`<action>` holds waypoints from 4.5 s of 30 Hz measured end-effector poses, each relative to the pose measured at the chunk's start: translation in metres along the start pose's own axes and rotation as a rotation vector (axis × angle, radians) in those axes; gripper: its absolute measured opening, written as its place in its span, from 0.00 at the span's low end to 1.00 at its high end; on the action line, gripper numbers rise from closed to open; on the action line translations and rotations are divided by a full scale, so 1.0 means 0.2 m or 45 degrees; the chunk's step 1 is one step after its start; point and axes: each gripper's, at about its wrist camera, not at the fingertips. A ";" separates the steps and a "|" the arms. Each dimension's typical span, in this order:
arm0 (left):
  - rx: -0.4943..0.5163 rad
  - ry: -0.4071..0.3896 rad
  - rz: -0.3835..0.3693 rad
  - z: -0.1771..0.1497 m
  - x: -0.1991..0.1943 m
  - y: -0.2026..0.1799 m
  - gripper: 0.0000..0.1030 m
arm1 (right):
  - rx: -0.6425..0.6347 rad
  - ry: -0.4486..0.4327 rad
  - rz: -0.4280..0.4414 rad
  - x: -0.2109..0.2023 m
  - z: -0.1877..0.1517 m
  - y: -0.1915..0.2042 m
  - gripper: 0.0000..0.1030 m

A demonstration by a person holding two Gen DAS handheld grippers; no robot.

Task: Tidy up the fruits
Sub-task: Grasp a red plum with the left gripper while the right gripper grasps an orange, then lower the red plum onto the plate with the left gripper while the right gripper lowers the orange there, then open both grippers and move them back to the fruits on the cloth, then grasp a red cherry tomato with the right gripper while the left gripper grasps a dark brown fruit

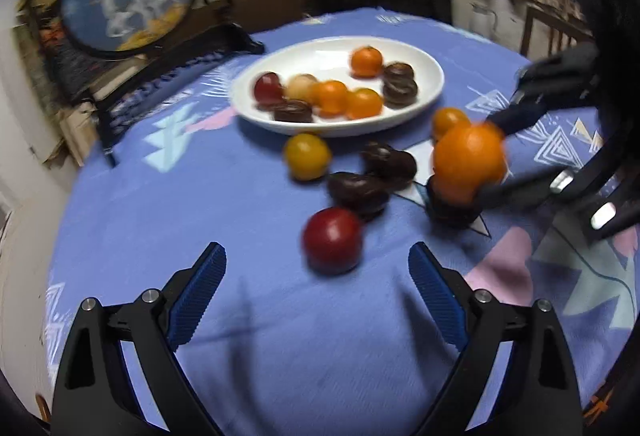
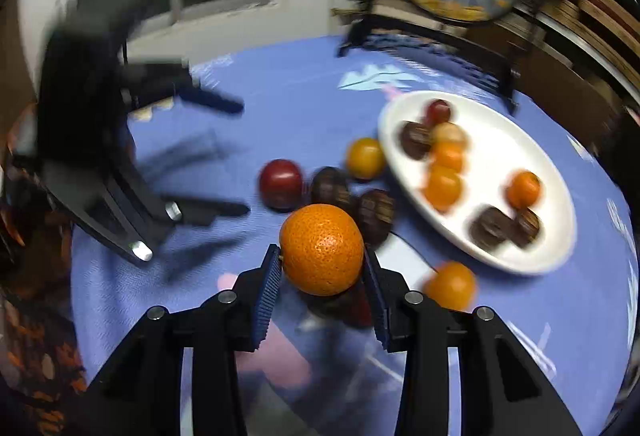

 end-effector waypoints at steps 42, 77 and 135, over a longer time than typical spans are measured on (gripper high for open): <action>-0.438 -0.164 0.266 0.89 0.26 0.23 0.36 | 0.485 -0.442 -0.006 -0.05 0.35 -0.75 0.40; -0.396 -0.141 0.256 0.87 0.31 0.20 0.44 | 0.561 -0.403 -0.155 0.09 0.30 -0.79 0.65; -0.149 -0.010 -0.007 -0.04 -0.14 -0.26 0.89 | 0.005 0.062 -0.051 0.05 -0.26 -0.08 0.27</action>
Point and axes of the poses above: each gripper's, at about its wrist camera, not at the fingertips, and x roughly the way its jaws point, y to its left, z to its top, and after that the axes turned 8 degrees about y, right-handed
